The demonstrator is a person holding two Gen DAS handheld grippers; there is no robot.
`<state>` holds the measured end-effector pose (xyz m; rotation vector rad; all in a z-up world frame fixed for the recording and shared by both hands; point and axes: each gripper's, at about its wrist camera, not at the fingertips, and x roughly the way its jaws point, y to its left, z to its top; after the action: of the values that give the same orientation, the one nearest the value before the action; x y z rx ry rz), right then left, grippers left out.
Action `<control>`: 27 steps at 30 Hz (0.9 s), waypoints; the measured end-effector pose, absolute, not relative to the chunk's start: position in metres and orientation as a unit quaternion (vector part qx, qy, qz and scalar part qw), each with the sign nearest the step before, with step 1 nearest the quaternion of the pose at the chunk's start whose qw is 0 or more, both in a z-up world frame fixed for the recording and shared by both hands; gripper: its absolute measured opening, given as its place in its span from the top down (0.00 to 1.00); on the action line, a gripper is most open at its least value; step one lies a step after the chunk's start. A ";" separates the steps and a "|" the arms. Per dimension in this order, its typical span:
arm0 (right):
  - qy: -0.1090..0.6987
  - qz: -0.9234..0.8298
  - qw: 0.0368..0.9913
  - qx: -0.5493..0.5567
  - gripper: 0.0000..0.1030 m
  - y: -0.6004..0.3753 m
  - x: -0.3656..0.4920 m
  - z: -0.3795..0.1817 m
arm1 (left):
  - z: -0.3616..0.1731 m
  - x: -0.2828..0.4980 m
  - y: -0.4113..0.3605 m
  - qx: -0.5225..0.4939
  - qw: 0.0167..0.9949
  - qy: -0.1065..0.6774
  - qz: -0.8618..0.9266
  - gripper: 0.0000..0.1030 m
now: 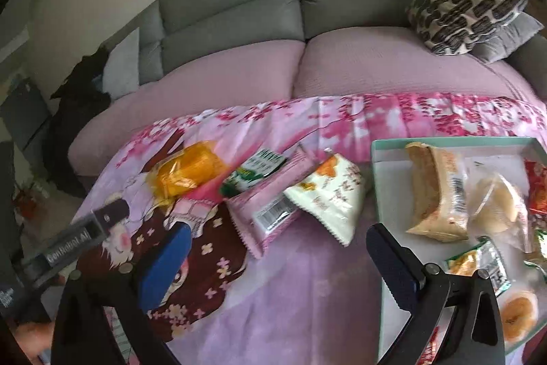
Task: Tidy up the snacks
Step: 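Move both tools back toward the remaining snacks, then grasp the white snack bag with right tool while left tool grasps pink wafer bag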
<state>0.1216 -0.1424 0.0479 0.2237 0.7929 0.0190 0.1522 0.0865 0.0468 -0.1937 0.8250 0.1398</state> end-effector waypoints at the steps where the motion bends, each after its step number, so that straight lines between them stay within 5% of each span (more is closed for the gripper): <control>1: 0.385 0.003 0.917 0.108 0.00 -0.146 0.122 0.049 | 0.044 0.154 0.084 -0.097 0.907 0.404 0.064 0.00; 17: 0.425 -0.060 0.903 -0.019 0.34 -0.150 0.152 0.035 | 0.026 0.184 0.026 -0.175 0.876 0.443 -0.073 0.01; 27: 0.426 -0.043 0.902 -0.047 0.50 -0.142 0.165 0.022 | 0.004 0.203 0.006 -0.224 0.845 0.470 -0.124 0.21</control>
<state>0.1653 -0.1418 0.0219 -0.0970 0.8812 -0.0889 0.2027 0.0064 0.0042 -0.4735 0.9921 -0.2620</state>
